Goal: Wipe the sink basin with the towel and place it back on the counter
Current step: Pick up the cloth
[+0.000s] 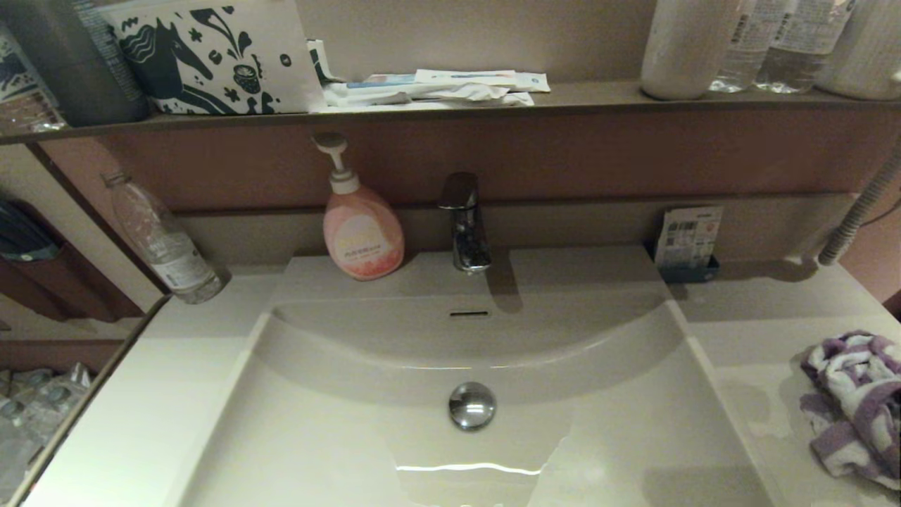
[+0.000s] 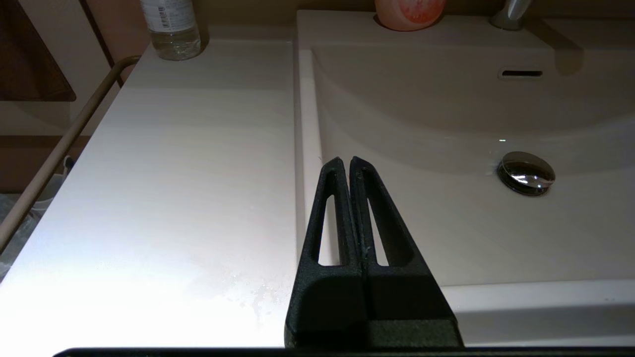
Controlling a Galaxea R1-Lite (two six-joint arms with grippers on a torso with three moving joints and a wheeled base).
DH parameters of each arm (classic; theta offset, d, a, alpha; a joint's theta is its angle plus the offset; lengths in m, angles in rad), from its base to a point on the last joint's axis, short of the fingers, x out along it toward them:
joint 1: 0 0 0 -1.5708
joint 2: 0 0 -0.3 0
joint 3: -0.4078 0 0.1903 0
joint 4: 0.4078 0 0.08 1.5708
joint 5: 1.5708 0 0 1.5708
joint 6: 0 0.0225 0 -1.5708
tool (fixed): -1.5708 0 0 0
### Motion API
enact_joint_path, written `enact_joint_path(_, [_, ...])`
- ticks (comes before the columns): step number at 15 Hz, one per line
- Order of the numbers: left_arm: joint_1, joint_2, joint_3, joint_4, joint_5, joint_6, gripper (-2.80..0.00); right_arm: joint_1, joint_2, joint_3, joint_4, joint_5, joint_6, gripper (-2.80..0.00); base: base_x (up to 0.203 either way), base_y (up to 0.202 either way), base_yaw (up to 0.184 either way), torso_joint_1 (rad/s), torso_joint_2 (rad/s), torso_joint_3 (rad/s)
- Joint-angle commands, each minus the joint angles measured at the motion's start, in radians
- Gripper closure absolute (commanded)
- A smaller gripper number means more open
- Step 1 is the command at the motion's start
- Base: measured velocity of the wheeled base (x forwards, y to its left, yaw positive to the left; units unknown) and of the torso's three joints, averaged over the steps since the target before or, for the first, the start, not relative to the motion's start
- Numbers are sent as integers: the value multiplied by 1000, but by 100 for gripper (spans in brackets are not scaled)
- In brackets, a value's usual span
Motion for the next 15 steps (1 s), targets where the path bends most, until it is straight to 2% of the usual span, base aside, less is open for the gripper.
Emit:
enact_joint_path(1, [0, 2, 0, -1, 0, -1, 0, 9, 69, -33, 6, 32, 2, -280, 0, 0, 0, 0, 0, 0])
enact_joint_path(4, [0, 2, 0, -1, 0, 0, 0, 39, 95, -60, 15, 158, 95, -280, 0, 0, 0, 0, 0, 0])
enact_joint_path(8, [0, 2, 0, -2, 0, -1, 0, 21, 134, -168, 187, 292, 170, -280, 0, 0, 0, 0, 0, 0])
enact_joint_path(12, [0, 2, 0, -1, 0, -1, 0, -10, 175, -167, 186, 268, 167, -280, 0, 0, 0, 0, 0, 0])
enact_joint_path(14, [0, 2, 0, -1, 0, -1, 0, -22, 203, -168, 186, 137, 153, -280, 0, 0, 0, 0, 0, 0])
enact_joint_path(15, [0, 2, 0, -2, 0, -1, 0, -35, 212, -168, 187, 74, 120, -280, 0, 0, 0, 0, 0, 0])
